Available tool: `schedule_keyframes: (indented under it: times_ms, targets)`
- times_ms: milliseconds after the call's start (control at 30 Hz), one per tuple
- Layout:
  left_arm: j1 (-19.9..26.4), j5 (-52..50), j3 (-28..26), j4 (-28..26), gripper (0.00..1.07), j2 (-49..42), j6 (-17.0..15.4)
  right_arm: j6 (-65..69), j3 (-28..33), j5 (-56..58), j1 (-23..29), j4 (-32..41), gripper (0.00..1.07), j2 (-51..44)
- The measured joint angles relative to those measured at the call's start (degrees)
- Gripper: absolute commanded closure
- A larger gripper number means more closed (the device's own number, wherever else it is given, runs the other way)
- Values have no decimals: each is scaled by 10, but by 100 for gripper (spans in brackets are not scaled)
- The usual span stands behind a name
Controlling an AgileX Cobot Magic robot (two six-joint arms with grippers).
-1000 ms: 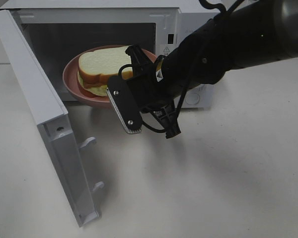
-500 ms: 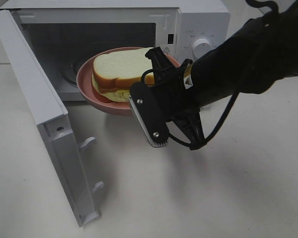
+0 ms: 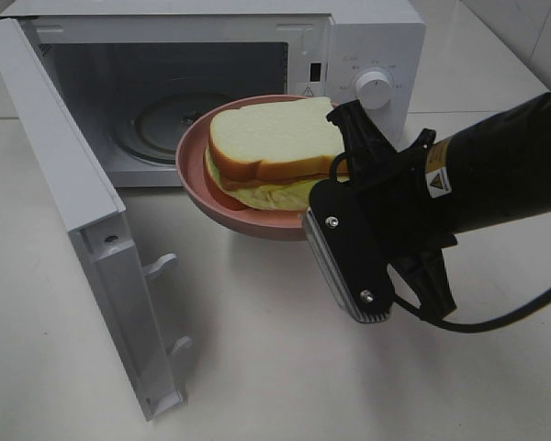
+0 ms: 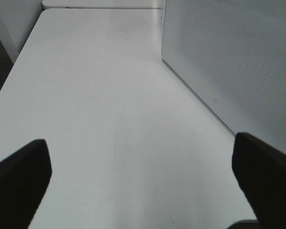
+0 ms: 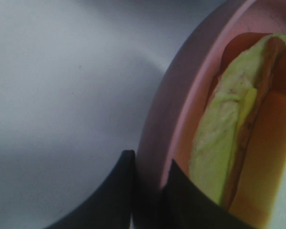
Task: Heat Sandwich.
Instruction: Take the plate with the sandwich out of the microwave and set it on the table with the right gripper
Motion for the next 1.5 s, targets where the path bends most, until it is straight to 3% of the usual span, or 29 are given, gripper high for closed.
schedule_keyframes:
  times_ms: [800, 1067, 1500]
  targets:
    - [0, 0, 0, 0, 9, 0, 0, 48, 116, 103, 0, -2, 107, -186]
    - [0, 0, 0, 0, 9, 0, 0, 116, 134, 151, 0, -64, 107, -247]
    - [0, 0, 0, 0, 9, 0, 0, 284, 134, 221, 0, -166, 107, -260]
